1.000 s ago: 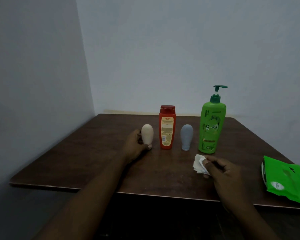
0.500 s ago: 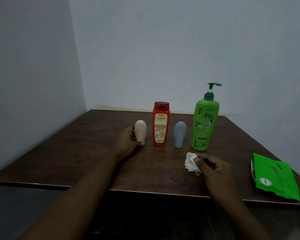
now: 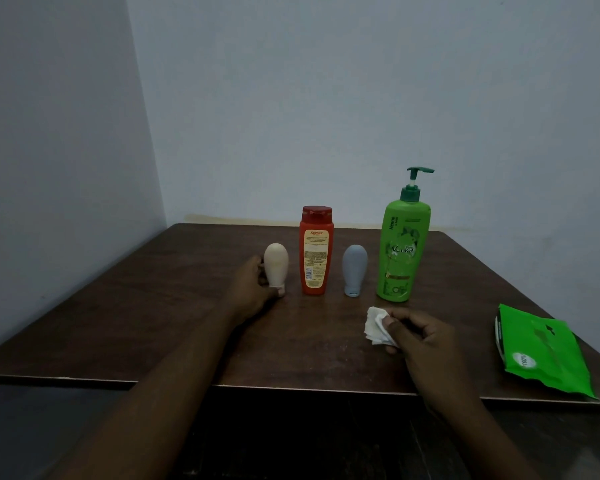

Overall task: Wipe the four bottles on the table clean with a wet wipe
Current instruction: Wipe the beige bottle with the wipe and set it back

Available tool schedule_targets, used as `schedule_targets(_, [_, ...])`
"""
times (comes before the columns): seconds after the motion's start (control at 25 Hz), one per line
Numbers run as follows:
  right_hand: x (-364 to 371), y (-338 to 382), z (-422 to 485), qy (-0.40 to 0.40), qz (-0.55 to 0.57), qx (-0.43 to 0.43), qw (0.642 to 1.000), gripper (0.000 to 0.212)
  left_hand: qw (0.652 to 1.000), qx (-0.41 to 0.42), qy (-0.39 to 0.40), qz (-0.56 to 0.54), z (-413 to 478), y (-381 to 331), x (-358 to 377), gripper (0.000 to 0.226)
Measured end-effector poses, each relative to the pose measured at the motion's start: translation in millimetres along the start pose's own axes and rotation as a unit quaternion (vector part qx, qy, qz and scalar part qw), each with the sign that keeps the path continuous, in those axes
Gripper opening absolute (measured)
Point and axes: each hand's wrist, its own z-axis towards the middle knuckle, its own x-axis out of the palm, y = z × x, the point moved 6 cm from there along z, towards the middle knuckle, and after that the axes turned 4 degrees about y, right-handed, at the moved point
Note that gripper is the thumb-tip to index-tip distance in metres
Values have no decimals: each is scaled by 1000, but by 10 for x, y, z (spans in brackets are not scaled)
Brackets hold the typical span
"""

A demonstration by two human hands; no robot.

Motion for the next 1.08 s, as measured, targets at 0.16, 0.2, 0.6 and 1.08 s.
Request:
schedule_targets(0.16, [1,-19,7,0,7,1,1000,17,1000,-3,2,4,-13,14,3,77])
schedule_targets(0.2, [7,-28,10,1,7,2,1000,17,1000,-3,1,4,-22,15,-1,78])
schedule_targets(0.6, [26,-84,-17,8,27,7,1000,16,997,-10,-31,-67,-152,77,-45,122])
schedule_targets(1.08, [-51,-109,3,-6,38,14,999,18,965,52,-252,-57,-421,-164,-359,51])
